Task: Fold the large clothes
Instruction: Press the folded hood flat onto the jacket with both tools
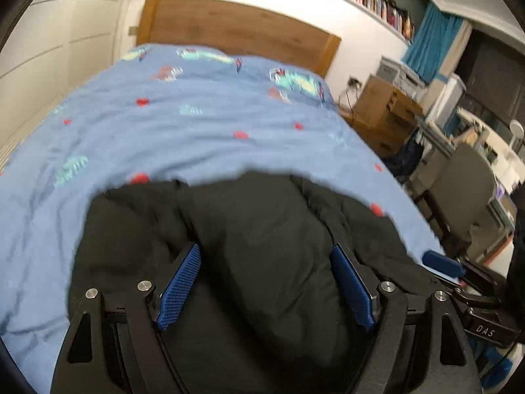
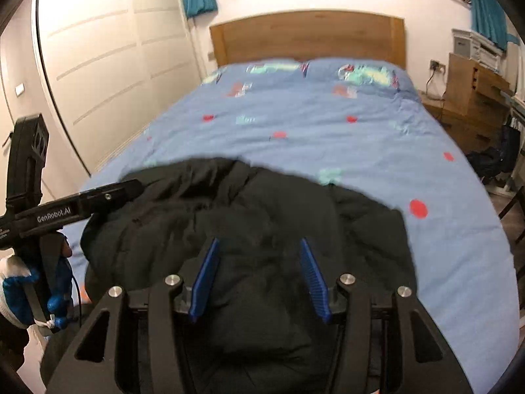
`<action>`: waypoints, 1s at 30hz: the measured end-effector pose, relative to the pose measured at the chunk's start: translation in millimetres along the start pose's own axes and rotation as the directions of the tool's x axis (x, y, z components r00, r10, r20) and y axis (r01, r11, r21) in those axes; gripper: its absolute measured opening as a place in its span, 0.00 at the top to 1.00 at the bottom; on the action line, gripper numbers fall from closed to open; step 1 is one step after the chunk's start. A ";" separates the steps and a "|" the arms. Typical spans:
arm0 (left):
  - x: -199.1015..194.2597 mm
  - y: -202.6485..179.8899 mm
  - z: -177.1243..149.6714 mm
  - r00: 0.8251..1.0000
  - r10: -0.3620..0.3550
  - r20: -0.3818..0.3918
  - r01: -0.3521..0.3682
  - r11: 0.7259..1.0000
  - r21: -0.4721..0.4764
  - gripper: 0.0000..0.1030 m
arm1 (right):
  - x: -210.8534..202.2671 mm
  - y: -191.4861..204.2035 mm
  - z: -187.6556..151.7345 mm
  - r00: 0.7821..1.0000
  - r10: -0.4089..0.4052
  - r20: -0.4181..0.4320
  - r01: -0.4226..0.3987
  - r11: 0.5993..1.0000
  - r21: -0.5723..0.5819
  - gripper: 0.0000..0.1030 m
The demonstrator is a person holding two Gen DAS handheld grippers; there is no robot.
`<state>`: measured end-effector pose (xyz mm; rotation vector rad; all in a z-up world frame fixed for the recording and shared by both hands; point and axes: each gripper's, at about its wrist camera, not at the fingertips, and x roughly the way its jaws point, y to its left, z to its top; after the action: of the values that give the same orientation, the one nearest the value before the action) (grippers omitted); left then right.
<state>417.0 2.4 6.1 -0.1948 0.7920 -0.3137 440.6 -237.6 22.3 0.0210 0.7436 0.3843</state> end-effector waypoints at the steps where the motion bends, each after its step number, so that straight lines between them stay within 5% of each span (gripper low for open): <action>1: 4.0 -1.0 -11.2 1.000 -0.001 -0.019 0.001 1.000 0.008 0.23 | 5.5 1.0 -8.4 1.000 0.010 -0.017 -0.010 1.000 -0.005 0.52; 6: 15.1 -7.1 -75.1 0.996 0.024 -0.090 -0.020 0.999 0.050 0.21 | 21.0 4.6 -65.3 0.995 0.001 -0.096 -0.006 0.999 -0.045 0.52; 11: 3.3 -8.6 -97.4 0.997 0.003 -0.080 -0.002 1.000 0.015 0.21 | 5.6 0.7 -92.3 0.996 0.007 -0.085 -0.011 0.999 -0.045 0.52; 23: 47.1 -4.4 -100.8 0.991 0.045 -0.127 -0.039 0.998 0.053 0.14 | 65.9 -28.7 -103.6 0.988 0.015 -0.154 -0.014 1.000 0.008 0.51; 30: 20.3 -9.5 -92.6 0.993 0.033 -0.114 -0.029 0.999 0.035 0.14 | 56.1 -25.3 -94.1 0.986 0.009 -0.165 -0.005 1.000 0.026 0.49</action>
<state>361.5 -18.6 -68.4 -0.1341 0.9021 -0.3108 424.2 -252.5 -87.9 0.0160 0.9124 0.3867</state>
